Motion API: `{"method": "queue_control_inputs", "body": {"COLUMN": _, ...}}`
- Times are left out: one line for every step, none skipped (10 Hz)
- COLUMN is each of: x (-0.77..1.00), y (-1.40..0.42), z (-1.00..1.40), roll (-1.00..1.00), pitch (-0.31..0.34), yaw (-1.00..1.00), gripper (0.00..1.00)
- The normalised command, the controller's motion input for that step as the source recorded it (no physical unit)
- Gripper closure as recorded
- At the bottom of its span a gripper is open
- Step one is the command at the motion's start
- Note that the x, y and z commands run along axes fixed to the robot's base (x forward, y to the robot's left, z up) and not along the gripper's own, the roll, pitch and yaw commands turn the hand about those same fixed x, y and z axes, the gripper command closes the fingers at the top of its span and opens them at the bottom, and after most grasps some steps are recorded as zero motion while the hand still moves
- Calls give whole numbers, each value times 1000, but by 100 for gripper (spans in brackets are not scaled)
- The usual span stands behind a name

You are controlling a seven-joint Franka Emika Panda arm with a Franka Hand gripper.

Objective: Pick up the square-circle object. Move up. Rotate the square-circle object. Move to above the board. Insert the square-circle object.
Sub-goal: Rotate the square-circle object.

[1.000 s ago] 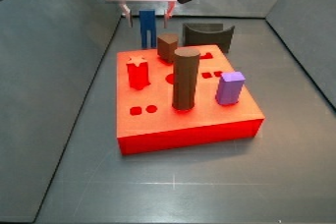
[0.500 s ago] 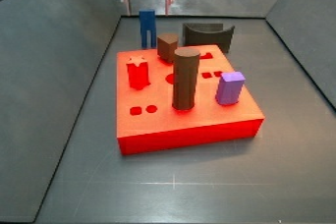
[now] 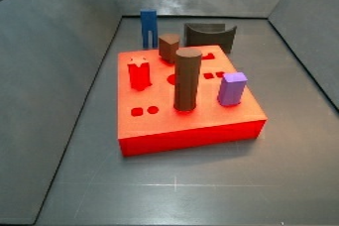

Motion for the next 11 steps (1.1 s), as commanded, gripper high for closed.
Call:
{"method": "queue_control_inputs", "body": {"x": 8, "y": -16, "z": -6, "roll": -2, "pitch": 5, "yaw": 1000, "gripper": 0}}
{"method": "queue_control_inputs", "body": {"x": 7, "y": -12, "z": -6, "roll": -2, "pitch": 5, "yaw": 1000, "gripper": 0}}
{"method": "queue_control_inputs", "body": {"x": 7, "y": -12, "z": -6, "roll": -2, "pitch": 5, "yaw": 1000, "gripper": 0}}
{"method": "queue_control_inputs", "body": {"x": 7, "y": -12, "z": -6, "roll": -2, "pitch": 5, "yaw": 1000, "gripper": 0}}
{"method": "queue_control_inputs", "body": {"x": 7, "y": -12, "z": -6, "roll": -2, "pitch": 5, "yaw": 1000, "gripper": 0}}
{"method": "queue_control_inputs", "body": {"x": 7, "y": -11, "z": -6, "roll": -2, "pitch": 6, "yaw": 1000, "gripper": 0}}
{"method": "queue_control_inputs", "body": {"x": 7, "y": -11, "z": -6, "roll": -2, "pitch": 6, "yaw": 1000, "gripper": 0}}
{"method": "queue_control_inputs", "body": {"x": 7, "y": -11, "z": -6, "roll": -2, "pitch": 6, "yaw": 1000, "gripper": 0}}
{"method": "queue_control_inputs", "body": {"x": 7, "y": -11, "z": -6, "roll": -2, "pitch": 6, "yaw": 1000, "gripper": 0}}
{"method": "queue_control_inputs", "body": {"x": 7, "y": -11, "z": -6, "roll": -2, "pitch": 6, "yaw": 1000, "gripper": 0}}
{"method": "queue_control_inputs", "body": {"x": 7, "y": -11, "z": -6, "roll": -2, "pitch": 6, "yaw": 1000, "gripper": 0}}
